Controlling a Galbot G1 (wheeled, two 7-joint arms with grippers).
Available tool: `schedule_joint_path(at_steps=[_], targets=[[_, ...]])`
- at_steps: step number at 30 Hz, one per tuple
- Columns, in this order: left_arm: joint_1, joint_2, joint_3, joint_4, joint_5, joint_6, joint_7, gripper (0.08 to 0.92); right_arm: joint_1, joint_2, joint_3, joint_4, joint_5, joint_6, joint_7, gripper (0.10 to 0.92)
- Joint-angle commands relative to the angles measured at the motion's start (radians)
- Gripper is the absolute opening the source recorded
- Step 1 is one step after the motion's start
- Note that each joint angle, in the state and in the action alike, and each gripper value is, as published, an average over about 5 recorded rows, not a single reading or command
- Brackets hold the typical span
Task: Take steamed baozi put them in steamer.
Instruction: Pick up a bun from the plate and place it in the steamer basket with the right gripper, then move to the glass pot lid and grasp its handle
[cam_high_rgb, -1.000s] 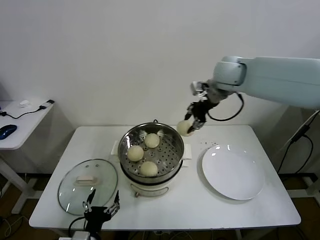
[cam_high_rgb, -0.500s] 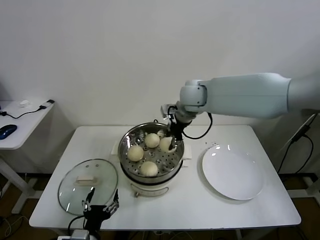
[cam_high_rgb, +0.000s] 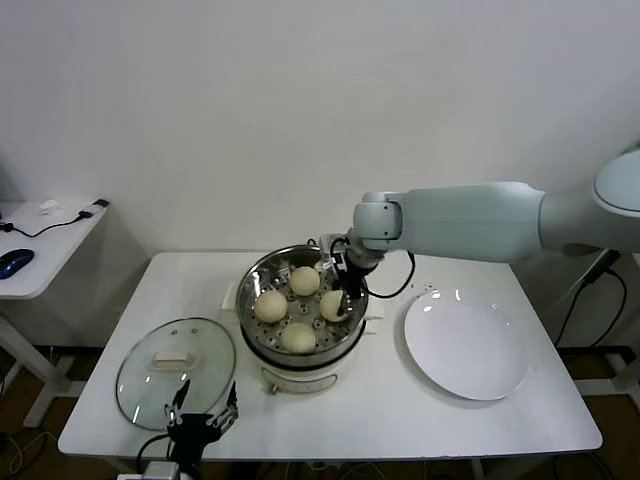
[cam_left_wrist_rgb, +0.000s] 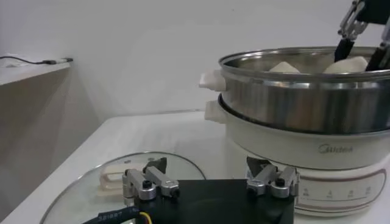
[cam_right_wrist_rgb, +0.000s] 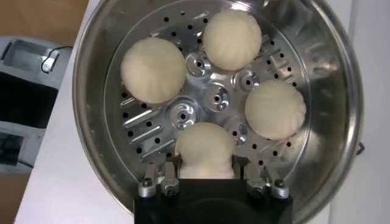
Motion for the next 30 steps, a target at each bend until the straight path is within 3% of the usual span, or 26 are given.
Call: schedule_joint_path(at_steps=[1, 8, 12, 19, 24, 30], targets=[[0.000, -0.001, -0.001, 0.001, 0.000, 0.000, 0.000, 0.823, -0.038, 0.007, 0.027, -0.020, -0.029, 0.024, -0.016, 0.617], [0.000, -0.003, -0.001, -0.006, 0.001, 0.003, 0.004, 0.823, 0.014, -0.023, 0.049, -0.049, -0.008, 0.147, -0.133, 0.794], [0.003, -0.003, -0.002, -0.010, 0.004, 0.003, 0.006, 0.823, 0.033, -0.086, 0.149, -0.077, 0.039, 0.180, -0.130, 0.820], [0.006, 0.002, -0.009, -0.012, -0.023, -0.018, -0.008, 0.823, -0.186, -0.211, 0.585, -0.124, 0.010, 0.160, 0.385, 0.823], [-0.001, 0.006, -0.015, -0.011, -0.036, -0.043, -0.017, 0.823, -0.332, -0.307, 0.805, -0.098, -0.067, 0.172, 0.515, 0.823], [-0.005, 0.017, -0.024, -0.021, -0.035, -0.043, -0.020, 0.823, -0.611, -0.456, 1.118, 0.040, -0.114, 0.195, 0.683, 0.823]])
